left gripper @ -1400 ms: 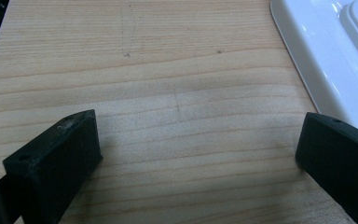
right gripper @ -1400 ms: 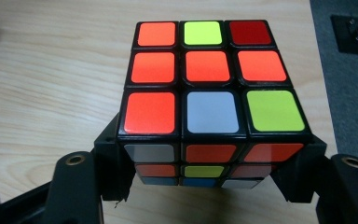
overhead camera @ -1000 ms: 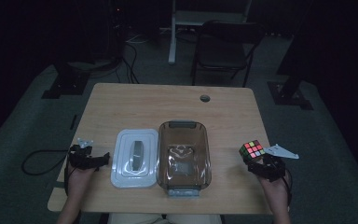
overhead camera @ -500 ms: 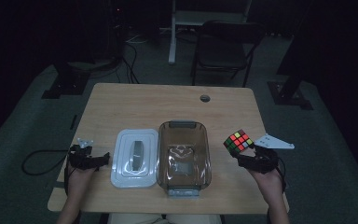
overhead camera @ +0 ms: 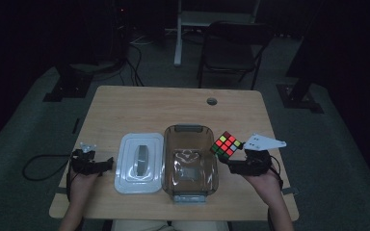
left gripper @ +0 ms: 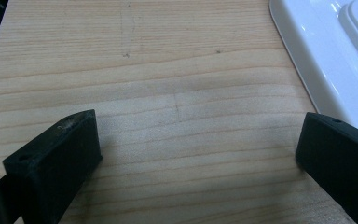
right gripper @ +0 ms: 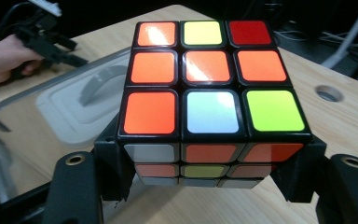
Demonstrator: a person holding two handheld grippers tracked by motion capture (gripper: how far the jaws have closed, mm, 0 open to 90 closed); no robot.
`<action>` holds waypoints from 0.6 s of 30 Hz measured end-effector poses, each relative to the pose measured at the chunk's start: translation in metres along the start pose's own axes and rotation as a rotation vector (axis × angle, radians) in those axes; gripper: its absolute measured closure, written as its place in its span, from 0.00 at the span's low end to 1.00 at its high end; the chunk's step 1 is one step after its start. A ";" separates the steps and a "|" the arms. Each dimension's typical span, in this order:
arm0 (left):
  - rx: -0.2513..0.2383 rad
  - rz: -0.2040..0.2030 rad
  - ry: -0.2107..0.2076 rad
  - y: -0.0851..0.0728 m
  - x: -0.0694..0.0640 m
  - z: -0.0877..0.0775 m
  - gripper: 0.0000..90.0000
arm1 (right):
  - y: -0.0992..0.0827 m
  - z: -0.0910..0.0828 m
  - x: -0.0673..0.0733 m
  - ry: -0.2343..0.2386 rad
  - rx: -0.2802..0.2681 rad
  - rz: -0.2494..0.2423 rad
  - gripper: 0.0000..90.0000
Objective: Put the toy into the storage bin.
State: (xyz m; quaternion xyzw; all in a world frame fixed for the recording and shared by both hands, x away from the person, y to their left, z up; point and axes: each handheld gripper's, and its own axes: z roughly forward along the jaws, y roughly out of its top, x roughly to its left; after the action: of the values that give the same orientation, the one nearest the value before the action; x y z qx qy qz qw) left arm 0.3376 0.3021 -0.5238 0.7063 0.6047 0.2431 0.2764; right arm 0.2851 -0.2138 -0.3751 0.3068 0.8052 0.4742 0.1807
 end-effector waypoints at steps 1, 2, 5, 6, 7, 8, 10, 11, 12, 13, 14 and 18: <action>0.000 0.000 0.000 0.000 0.000 0.000 0.01 | 0.001 0.002 0.002 0.016 0.001 -0.006 0.38; 0.000 0.000 0.000 0.000 0.000 0.000 0.01 | 0.003 0.003 0.004 0.029 0.005 -0.011 0.38; 0.000 0.001 -0.001 0.000 0.000 0.000 0.01 | 0.006 0.008 0.010 0.070 0.020 -0.037 0.38; 0.001 0.001 -0.001 0.000 0.000 0.000 0.01 | 0.007 0.009 0.012 0.085 0.028 -0.045 0.38; 0.000 0.001 -0.002 0.000 0.000 0.000 0.01 | 0.008 0.010 0.014 0.100 0.036 -0.051 0.38; 0.000 0.001 -0.002 0.000 0.000 0.000 0.01 | 0.008 0.011 0.016 0.113 0.041 -0.059 0.38; 0.001 0.001 -0.002 0.000 0.000 0.000 0.01 | 0.010 0.014 0.020 0.134 0.051 -0.079 0.38; 0.000 0.001 -0.002 0.000 0.000 0.000 0.01 | 0.010 0.015 0.022 0.150 0.055 -0.081 0.38; 0.000 0.002 -0.002 0.000 0.000 0.000 0.01 | 0.011 0.016 0.023 0.170 0.058 -0.086 0.38; 0.001 0.002 -0.002 0.000 0.000 0.000 0.01 | 0.011 0.018 0.025 0.183 0.064 -0.093 0.38; 0.001 0.002 -0.002 0.000 0.000 0.000 0.01 | 0.011 0.019 0.027 0.190 0.072 -0.102 0.38; 0.001 0.001 -0.002 0.000 0.000 0.000 0.01 | 0.014 0.025 0.033 0.233 0.104 -0.136 0.38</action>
State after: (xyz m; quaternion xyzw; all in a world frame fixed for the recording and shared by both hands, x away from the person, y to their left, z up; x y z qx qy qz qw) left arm 0.3375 0.3019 -0.5237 0.7070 0.6040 0.2425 0.2765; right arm 0.2794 -0.1707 -0.3751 0.2033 0.8631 0.4511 0.1014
